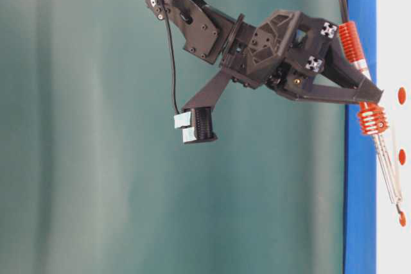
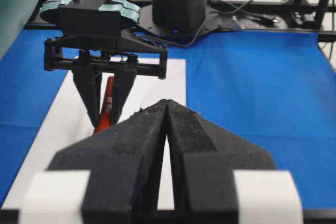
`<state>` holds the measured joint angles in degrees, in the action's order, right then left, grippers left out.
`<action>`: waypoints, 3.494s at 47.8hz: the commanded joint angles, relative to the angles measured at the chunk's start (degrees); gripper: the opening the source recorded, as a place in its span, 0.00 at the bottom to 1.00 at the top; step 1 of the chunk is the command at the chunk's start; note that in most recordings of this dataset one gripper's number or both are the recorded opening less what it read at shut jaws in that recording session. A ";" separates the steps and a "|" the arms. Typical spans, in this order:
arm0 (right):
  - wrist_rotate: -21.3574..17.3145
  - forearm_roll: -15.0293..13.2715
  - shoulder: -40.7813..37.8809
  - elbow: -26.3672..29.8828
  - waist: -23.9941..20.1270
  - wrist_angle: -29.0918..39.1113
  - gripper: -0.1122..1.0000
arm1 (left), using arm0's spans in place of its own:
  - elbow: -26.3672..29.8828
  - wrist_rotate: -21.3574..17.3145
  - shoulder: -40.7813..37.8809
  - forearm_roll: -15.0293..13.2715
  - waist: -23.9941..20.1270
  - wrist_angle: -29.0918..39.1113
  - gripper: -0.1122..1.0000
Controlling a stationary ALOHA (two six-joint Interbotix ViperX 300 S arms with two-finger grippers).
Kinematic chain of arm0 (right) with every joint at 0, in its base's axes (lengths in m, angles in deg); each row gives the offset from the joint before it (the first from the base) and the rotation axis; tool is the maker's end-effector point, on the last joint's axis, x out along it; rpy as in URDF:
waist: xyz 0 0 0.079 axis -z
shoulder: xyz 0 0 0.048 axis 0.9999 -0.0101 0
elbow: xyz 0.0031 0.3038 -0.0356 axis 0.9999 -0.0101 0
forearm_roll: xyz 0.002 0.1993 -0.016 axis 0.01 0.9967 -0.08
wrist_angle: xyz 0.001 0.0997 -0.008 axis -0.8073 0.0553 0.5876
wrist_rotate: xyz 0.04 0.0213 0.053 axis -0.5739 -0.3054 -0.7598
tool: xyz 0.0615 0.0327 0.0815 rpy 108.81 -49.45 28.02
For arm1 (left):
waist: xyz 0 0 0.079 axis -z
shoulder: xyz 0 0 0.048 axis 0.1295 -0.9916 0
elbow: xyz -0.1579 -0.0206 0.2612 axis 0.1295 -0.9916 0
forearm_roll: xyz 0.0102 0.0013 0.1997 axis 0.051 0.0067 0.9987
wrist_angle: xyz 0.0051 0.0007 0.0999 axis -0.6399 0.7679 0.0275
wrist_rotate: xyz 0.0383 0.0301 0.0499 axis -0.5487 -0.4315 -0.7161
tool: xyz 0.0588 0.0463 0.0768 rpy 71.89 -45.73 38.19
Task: Touch the tip of the soldering iron to the mark.
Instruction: 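Lower the iron tip onto the leftmost red dot and hold, then raise the iron and shift it right above the strip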
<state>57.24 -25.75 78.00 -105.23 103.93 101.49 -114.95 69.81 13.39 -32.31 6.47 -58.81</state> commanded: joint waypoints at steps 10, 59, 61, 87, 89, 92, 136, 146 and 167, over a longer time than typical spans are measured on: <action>-0.09 -0.09 0.88 1.49 0.18 -0.26 0.16 | 0.44 -0.09 -0.26 0.00 -0.09 -0.62 0.10; -0.09 -0.09 3.25 1.67 0.00 0.79 0.16 | 0.53 -0.26 -0.26 0.00 -0.09 -0.62 0.10; -0.09 -0.09 4.13 1.76 0.00 1.05 0.16 | 0.44 -0.26 -0.26 0.09 -0.09 -0.70 0.10; -0.18 -3.78 10.81 8.53 0.09 10.28 0.16 | 0.53 -0.18 -0.26 0.00 -0.09 -0.97 0.10; -0.18 -3.87 10.72 8.53 0.09 10.20 0.16 | 0.53 -0.18 -0.18 0.00 -0.09 -0.97 0.10; -0.18 -3.87 10.72 8.44 0.09 10.20 0.16 | 0.53 -0.18 -0.18 0.00 -0.09 -0.97 0.10; -5.89 -6.50 22.59 -6.24 0.62 11.25 0.16 | 0.44 -0.18 -0.18 0.00 -0.09 -1.14 0.10; -5.89 -6.59 22.41 -6.06 0.70 11.34 0.16 | 0.44 -0.18 -0.26 0.00 -0.09 -1.14 0.10; -5.89 -6.59 22.32 -6.06 0.70 11.25 0.16 | 0.53 -0.18 -0.26 0.00 -0.09 -1.23 0.10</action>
<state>51.44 -32.25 99.18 -112.17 104.45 113.00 -114.95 69.63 13.39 -32.31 6.47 -59.51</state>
